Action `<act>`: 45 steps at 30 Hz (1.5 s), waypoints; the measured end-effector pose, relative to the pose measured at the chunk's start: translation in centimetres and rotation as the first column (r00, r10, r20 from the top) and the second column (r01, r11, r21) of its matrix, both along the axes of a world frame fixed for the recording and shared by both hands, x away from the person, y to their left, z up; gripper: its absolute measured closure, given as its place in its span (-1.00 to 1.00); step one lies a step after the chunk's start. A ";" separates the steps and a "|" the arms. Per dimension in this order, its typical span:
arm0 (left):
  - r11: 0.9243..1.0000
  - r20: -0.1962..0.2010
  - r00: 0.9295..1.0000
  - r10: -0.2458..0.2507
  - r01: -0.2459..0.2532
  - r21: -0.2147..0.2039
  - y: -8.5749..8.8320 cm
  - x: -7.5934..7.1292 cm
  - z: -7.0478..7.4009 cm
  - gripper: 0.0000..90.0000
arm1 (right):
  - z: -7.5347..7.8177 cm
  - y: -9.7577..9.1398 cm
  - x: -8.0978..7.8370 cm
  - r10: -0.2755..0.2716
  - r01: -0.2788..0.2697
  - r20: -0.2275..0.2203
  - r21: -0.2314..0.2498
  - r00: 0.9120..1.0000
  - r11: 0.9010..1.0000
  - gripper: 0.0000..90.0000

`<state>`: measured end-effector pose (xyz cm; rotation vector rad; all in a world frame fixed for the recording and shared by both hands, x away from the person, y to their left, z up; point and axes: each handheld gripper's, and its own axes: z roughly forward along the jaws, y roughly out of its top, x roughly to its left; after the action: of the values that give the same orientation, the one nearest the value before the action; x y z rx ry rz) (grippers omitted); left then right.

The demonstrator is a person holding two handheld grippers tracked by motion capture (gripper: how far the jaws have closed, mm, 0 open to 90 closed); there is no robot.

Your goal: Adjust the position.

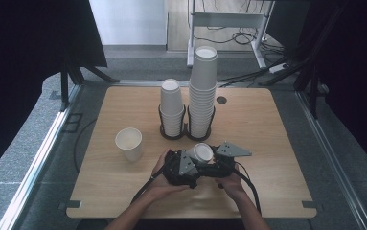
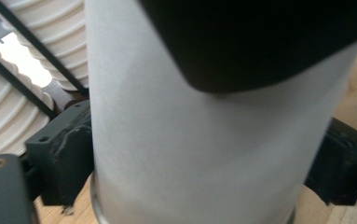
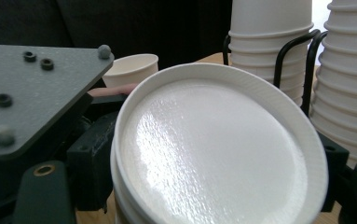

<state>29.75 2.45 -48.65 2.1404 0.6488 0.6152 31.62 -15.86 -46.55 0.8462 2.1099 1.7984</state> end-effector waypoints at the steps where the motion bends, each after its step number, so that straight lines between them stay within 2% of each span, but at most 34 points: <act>1: 1.000 -0.008 1.000 0.003 -0.003 -0.005 0.1 0.1 0.1 -0.91 | 0.0 0.0 0.0 0.000 0.000 -0.006 0.009 1.000 1.000 -0.51; 4: 1.000 -0.015 1.000 0.001 -0.001 -0.015 0.1 0.1 0.2 -0.91 | 0.1 -0.1 0.0 0.023 -0.021 -0.040 0.061 0.999 0.998 -0.51; 11: 1.000 0.000 1.000 -0.016 0.016 -0.008 0.1 -0.1 0.4 -0.79 | 0.1 -0.3 -0.1 0.022 -0.018 -0.046 0.082 0.999 0.996 -0.51; 17: 1.000 -0.001 1.000 -0.022 0.022 -0.003 0.1 -0.1 0.4 -0.77 | 0.0 -0.3 -0.1 0.019 -0.016 -0.041 0.076 0.999 0.997 -0.52; 20: 1.000 -0.002 1.000 -0.025 0.025 -0.017 0.1 -0.1 0.4 -0.77 | 0.1 -0.3 -0.2 0.016 -0.012 -0.040 0.082 0.999 0.997 -0.51; 23: 1.000 -0.020 1.000 -0.021 0.020 -0.021 0.1 0.0 0.5 -0.80 | 0.2 -0.3 -0.3 0.014 -0.011 -0.038 0.081 0.999 0.997 -0.51; 27: 0.999 -0.041 0.999 -0.024 0.023 -0.027 0.2 0.1 0.5 -0.88 | 0.0 -0.4 -0.2 -0.006 0.007 -0.024 0.046 1.000 0.999 -0.51; 31: 0.998 -0.045 0.998 -0.041 0.040 -0.039 0.2 0.0 0.6 -0.81 | 0.1 -0.5 -0.2 -0.007 0.008 -0.028 0.056 1.000 0.998 -0.51; 34: 0.999 -0.052 0.998 -0.043 0.041 -0.031 0.2 0.0 0.6 -0.77 | 0.0 -0.4 -0.2 -0.007 0.008 -0.024 0.053 1.000 0.999 -0.51; 45: 0.999 -0.042 0.998 -0.049 0.048 -0.019 0.4 0.1 0.6 -0.73 | 0.0 -0.4 -0.1 -0.007 0.009 -0.036 0.057 0.999 0.998 -0.54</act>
<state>29.83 2.82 -48.03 2.1511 0.6208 0.5375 31.49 -16.27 -46.58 0.9062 2.0821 1.8614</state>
